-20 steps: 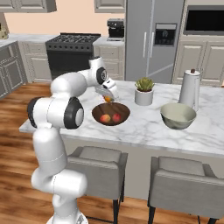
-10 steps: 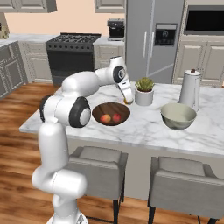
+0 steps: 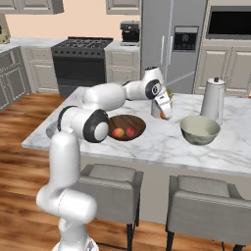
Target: Take the fruits from the plate on the dining counter and place two fruits in each bowl.
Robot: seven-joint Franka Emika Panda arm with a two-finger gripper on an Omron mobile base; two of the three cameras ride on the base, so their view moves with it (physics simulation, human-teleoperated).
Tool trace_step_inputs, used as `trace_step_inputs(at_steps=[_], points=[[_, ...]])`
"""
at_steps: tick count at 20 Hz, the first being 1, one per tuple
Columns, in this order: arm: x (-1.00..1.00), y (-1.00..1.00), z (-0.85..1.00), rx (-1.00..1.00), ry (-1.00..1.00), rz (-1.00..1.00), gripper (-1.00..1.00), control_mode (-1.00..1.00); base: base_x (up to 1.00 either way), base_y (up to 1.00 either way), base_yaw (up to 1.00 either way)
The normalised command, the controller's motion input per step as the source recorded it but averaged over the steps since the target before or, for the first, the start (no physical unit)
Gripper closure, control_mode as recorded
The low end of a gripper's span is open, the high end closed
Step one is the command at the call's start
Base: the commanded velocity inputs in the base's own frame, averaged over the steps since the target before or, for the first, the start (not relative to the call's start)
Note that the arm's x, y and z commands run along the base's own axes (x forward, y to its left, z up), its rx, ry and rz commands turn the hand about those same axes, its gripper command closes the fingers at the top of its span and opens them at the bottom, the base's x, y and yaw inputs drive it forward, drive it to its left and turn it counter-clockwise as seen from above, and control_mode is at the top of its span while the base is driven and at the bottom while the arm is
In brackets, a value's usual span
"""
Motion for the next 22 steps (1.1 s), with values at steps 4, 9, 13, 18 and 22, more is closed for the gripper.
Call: trace_step_inputs(at_steps=[4, 9, 13, 18, 22], points=[[-0.09, -0.79, -0.62, -0.19, -0.19, 0.03, 1.0, -1.0, 0.0, 0.0, 0.0], [-0.12, -0.41, -0.22, -0.21, -0.09, 0.0, 1.0, -1.0, 0.0, 0.0, 0.0], [0.24, -0.14, 0.0, -0.05, 0.0, 0.06, 1.0, -1.0, 0.0, 0.0, 0.0], [0.32, -0.13, -0.01, 0.0, 0.0, 0.28, 1.0, -1.0, 0.0, 0.0, 0.0], [0.25, -0.19, 0.0, 0.0, 0.0, 0.21, 1.0, -1.0, 0.0, 0.0, 0.0]])
